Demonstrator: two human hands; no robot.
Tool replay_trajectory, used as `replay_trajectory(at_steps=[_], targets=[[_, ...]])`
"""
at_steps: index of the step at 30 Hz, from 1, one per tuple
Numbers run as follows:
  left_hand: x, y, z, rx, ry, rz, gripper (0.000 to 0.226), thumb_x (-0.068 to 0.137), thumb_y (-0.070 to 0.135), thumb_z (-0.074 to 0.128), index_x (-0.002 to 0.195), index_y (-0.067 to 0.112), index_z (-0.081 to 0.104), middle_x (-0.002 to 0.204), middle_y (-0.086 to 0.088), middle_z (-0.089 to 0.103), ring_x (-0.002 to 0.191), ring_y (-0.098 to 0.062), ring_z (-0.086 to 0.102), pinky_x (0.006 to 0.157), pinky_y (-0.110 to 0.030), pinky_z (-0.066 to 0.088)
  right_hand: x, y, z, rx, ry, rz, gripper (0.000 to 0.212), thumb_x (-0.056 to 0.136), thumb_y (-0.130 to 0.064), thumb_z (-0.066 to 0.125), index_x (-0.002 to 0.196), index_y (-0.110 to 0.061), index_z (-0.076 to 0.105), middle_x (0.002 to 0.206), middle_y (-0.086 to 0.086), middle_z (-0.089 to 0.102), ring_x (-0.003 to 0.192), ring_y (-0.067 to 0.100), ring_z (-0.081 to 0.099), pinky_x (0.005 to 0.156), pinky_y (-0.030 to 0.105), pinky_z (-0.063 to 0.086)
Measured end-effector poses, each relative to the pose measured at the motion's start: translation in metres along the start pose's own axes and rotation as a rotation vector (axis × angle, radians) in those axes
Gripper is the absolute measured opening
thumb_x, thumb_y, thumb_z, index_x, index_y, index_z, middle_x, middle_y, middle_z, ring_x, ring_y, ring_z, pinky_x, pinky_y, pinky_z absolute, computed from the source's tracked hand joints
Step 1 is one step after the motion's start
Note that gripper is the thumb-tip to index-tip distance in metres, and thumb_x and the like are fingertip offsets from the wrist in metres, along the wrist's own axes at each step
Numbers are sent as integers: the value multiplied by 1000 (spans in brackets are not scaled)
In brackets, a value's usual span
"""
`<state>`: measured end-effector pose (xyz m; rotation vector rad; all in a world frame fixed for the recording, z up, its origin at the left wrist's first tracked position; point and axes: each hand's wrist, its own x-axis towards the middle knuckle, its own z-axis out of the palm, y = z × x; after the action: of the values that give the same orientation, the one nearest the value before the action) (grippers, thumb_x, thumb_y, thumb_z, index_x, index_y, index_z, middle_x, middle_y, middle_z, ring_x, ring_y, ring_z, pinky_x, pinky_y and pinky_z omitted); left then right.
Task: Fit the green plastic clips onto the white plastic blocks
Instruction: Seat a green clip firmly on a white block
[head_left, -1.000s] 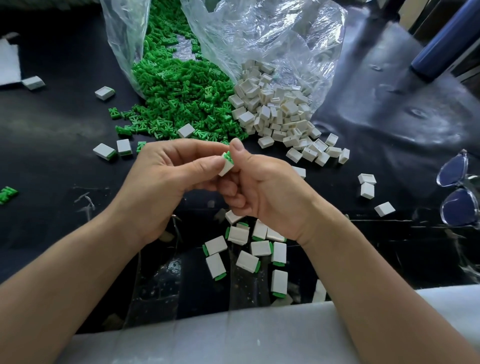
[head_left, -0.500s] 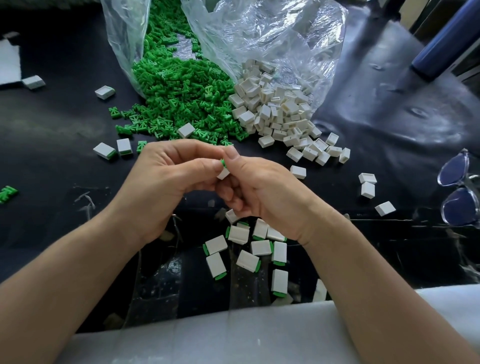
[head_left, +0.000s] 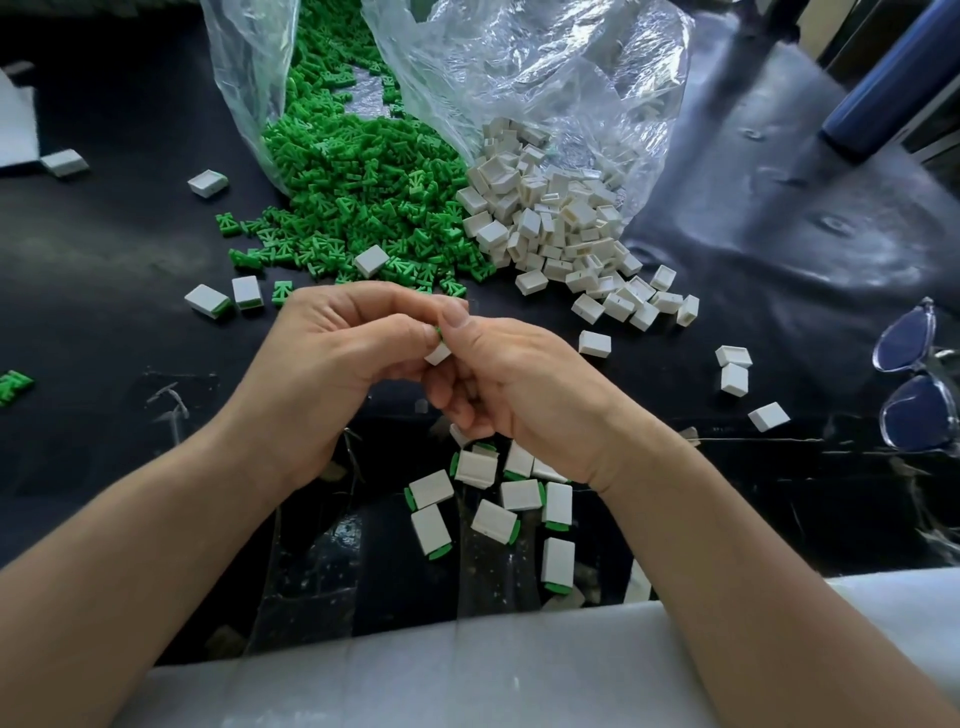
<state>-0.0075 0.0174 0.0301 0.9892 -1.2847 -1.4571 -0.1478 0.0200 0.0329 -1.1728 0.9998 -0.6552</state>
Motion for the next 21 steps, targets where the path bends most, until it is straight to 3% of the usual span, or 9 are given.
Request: replay_trajectory(at_steps=[2, 5, 10, 14, 21], targets=[[1, -1, 0, -18, 1, -13, 13, 67, -5, 62, 69, 3, 72, 74, -24, 65, 54, -30, 56, 53, -30, 54, 1, -1, -1, 77, -20, 15, 38, 98, -34, 32, 75, -11, 51, 59, 0, 50, 48, 9, 41, 46, 21, 29], [2, -3, -2, -43, -4, -22, 15, 67, 1, 57, 76, -6, 65, 60, -16, 61, 48, -23, 57, 51, -27, 51, 1, -2, -1, 155, -43, 24, 35, 98, -34, 32, 81, -8, 50, 58, 0, 49, 47, 8, 40, 43, 18, 30], [0, -3, 1, -19, -4, -34, 10, 61, -1, 66, 71, 1, 70, 67, -22, 65, 51, -22, 61, 53, -26, 53, 2, 3, 2, -39, 28, 10, 51, 98, -36, 31, 105, 11, 51, 62, -2, 39, 53, 9, 34, 48, 21, 28], [1, -7, 1, -28, 38, -46, 16, 65, 7, 58, 64, 11, 73, 92, -6, 73, 70, -14, 68, 62, -24, 54, 0, -1, 7, -68, 69, -18, 31, 99, -32, 30, 84, -10, 45, 64, -2, 32, 53, 8, 28, 47, 18, 25], [1, -8, 4, -49, 38, -62, 16, 65, 6, 58, 63, 11, 73, 99, -5, 73, 85, -14, 69, 73, -25, 56, 2, 1, 8, -253, 164, -56, 33, 99, -31, 33, 71, -23, 47, 60, -12, 38, 49, -1, 36, 56, 18, 25]])
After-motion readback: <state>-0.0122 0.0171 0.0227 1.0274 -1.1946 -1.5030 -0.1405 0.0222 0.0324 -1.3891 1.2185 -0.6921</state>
